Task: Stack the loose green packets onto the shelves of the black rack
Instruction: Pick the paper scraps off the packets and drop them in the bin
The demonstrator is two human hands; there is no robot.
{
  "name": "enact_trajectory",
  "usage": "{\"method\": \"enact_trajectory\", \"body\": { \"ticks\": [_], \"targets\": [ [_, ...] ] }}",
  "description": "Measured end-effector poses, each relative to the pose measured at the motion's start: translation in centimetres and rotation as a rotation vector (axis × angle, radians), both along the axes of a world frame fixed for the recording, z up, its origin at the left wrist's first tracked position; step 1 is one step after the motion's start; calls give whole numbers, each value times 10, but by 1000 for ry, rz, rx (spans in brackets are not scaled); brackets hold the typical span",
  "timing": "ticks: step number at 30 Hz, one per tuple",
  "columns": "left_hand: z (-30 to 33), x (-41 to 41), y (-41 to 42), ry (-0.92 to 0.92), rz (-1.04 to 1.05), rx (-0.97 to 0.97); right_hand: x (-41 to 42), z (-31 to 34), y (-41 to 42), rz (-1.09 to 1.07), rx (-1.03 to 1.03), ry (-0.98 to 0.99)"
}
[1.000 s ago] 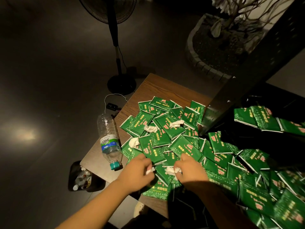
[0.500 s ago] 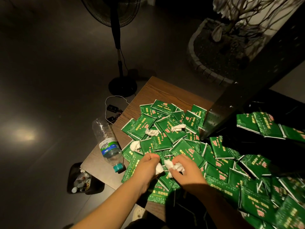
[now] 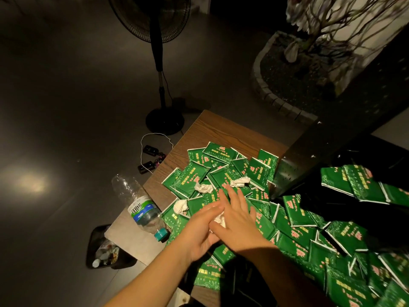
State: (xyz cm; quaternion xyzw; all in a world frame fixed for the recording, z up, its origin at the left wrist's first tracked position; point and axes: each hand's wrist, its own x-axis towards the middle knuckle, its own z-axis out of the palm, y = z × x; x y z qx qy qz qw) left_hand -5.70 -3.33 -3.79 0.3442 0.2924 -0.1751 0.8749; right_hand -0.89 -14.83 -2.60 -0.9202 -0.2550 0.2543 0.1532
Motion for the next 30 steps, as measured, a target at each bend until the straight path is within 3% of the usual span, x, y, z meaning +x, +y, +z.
{"method": "enact_trajectory", "body": {
  "ticks": [3,5,7,9,12,14,15,20,25,30],
  "targets": [
    [-4,4,19,41,66,129,23,4,-6,-73,189,142],
    [-7,9,34,68,84,173,41,0,-10,-179,281,20],
    [-6,12,46,66,23,332,63,-7,-14,-250,219,-198],
    [0,16,56,22,-68,617,83,-13,-17,-257,76,-291],
    [7,22,89,-82,-164,1236,102,-23,-17,-198,-232,-227],
    [8,19,121,-86,-179,1614,106,-30,-15,-187,-317,-160],
    [4,16,138,-69,-137,1706,108,-33,-13,-188,-322,-152],
    [-31,-13,172,-57,-1,1708,108,-39,-8,-214,-276,-243],
    [-48,-16,162,-133,55,1632,102,-31,7,-181,-64,-375],
    [-45,-11,152,-251,33,1517,90,-21,42,-40,-11,-232]
  ]
}}
